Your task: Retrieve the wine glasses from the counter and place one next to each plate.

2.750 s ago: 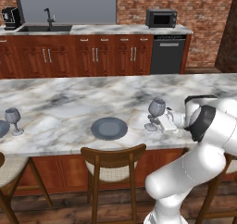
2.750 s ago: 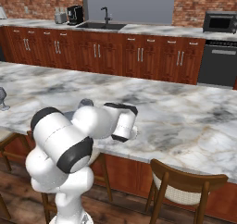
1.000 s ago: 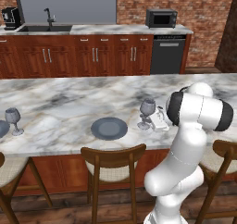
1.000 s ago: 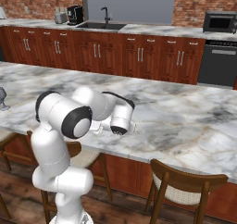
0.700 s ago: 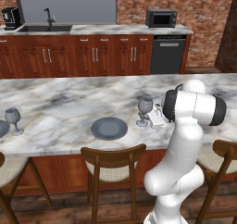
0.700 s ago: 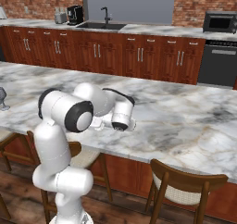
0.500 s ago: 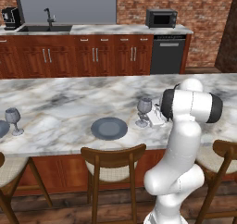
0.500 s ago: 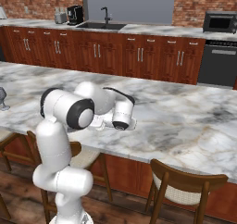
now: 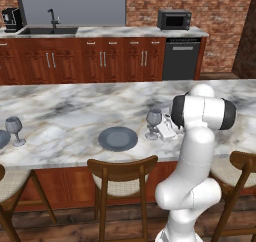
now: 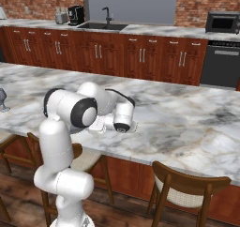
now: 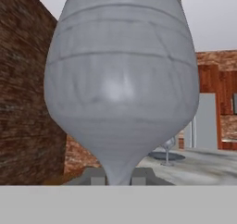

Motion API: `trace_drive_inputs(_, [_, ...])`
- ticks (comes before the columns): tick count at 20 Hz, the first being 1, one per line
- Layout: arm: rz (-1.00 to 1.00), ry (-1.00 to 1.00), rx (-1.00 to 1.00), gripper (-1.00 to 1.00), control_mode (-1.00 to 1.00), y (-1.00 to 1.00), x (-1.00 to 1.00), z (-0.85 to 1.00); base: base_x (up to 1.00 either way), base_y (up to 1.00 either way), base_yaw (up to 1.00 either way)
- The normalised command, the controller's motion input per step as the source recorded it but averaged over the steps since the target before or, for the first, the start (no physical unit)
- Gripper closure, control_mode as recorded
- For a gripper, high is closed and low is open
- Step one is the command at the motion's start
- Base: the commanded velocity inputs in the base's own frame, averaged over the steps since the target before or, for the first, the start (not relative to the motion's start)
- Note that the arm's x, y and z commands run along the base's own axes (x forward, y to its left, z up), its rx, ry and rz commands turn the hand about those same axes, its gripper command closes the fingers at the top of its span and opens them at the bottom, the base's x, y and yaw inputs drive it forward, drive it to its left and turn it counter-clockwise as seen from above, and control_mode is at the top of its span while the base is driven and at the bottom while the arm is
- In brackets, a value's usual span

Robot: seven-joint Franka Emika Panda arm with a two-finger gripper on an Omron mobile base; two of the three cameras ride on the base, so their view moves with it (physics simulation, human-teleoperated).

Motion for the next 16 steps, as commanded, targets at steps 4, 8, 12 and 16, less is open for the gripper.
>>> trace_drive_inputs(4, [0.01,0.0,-0.01,1.0,-1.0,0.05,0.0,-0.18,0.0,0.0,0.0])
trace_drive_inputs(8, [0.01,0.0,0.0,1.0,-1.0,0.0,0.0,-0.2,0.0,0.0,0.0])
trace_drive_inputs(12, [0.02,0.0,0.0,1.0,-1.0,0.0,0.0,-0.23,0.0,0.0,0.0])
trace_drive_inputs(16, [0.02,0.0,0.0,1.0,-1.0,0.0,0.03,-0.14,0.0,0.0,0.0])
